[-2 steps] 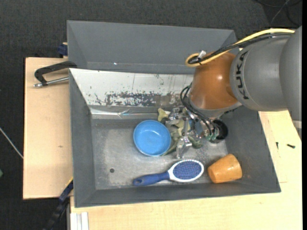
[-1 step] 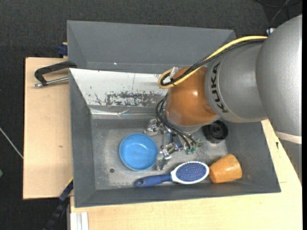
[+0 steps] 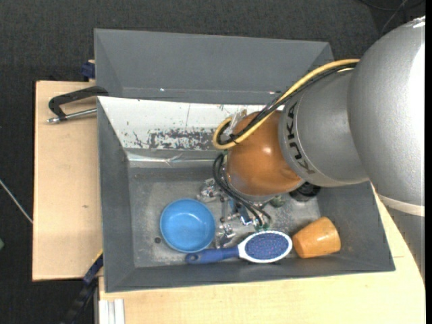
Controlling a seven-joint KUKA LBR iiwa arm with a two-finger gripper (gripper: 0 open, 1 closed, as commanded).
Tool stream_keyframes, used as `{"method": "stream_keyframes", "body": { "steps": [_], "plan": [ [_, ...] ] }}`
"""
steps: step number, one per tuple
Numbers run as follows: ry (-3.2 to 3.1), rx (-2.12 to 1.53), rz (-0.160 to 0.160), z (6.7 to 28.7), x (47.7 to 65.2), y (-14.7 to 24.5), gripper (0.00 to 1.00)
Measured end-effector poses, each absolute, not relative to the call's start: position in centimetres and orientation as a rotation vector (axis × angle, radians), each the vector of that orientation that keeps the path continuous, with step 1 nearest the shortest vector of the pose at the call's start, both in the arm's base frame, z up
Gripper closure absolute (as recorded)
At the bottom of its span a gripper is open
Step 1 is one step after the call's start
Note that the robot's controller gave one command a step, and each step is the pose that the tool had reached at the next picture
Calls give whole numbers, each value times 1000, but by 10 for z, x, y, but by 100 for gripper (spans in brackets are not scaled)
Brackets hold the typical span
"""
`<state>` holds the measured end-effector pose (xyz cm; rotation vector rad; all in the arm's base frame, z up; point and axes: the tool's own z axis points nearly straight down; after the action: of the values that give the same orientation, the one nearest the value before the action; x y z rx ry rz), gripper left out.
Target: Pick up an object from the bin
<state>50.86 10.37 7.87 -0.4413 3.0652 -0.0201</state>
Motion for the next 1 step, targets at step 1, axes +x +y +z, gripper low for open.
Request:
{"method": "stream_keyframes", "body": {
  "steps": [1],
  "plan": [
    [2972,-914,-6,93,512,130,0]
  ]
}}
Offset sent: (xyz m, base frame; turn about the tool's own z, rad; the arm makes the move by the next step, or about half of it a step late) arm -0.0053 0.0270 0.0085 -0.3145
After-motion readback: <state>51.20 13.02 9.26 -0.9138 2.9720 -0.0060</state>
